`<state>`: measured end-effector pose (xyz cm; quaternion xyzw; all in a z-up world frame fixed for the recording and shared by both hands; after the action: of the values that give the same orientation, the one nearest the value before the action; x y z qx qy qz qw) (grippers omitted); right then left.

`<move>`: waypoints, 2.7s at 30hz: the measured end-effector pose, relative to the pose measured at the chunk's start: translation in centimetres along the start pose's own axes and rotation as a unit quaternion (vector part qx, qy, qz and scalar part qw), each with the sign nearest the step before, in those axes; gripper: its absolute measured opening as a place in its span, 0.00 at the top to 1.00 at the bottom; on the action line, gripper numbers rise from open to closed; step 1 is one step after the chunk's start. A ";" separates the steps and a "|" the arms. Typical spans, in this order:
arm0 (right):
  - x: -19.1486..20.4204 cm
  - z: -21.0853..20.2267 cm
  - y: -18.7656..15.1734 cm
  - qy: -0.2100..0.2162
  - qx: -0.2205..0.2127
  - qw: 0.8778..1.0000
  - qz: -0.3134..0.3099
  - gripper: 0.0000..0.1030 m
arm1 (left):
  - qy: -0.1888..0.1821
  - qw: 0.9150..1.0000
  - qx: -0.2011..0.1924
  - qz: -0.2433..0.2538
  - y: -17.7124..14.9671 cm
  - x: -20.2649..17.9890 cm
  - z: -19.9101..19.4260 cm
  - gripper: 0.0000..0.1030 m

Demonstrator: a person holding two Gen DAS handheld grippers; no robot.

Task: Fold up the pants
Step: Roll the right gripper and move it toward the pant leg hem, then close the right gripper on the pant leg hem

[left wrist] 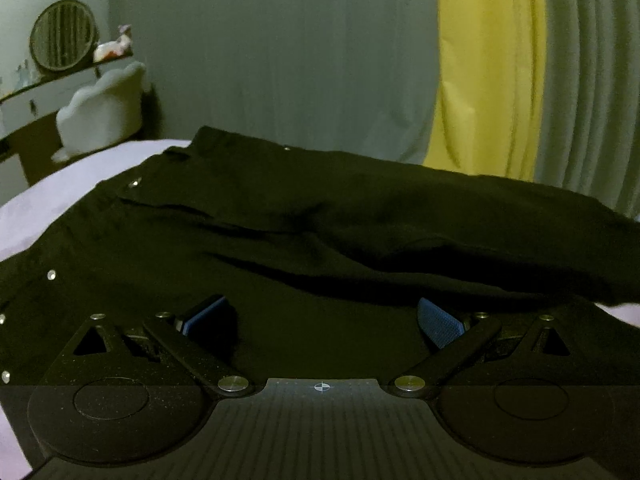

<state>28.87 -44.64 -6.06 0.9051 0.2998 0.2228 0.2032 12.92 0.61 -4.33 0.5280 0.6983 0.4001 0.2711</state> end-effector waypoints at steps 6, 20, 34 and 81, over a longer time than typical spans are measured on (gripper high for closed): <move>2.9 6.1 2.5 -0.077 0.009 0.997 0.020 0.49 | 0.004 1.000 -0.002 -0.001 -0.7 -0.2 0.9 0.00; 5.5 7.2 3.0 -0.140 -0.011 0.987 -0.074 0.99 | -0.004 1.000 0.006 -0.013 -0.6 0.4 1.5 0.00; 3.9 0.6 3.0 -0.051 -0.069 0.993 -0.081 0.66 | -0.009 1.000 0.009 -0.009 -0.9 0.5 1.0 0.00; -10.1 -11.8 -18.4 0.023 -0.053 0.997 -0.059 0.98 | -0.126 0.988 -0.018 -0.085 1.5 2.7 -1.2 0.00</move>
<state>7.11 -34.75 -8.49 0.8687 0.3447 0.2464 0.2564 11.92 3.00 -2.29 0.5078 0.6934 0.3184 0.4000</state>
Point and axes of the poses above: each gripper's, at about its wrist camera, not at the fingertips, and z roughly the way its jaws point, x to its left, y to its top, the point moved 3 cm from there along z, roughly the way its jaws point, and after that the axes turned 2 degrees about -x, right-handed, at the moved point
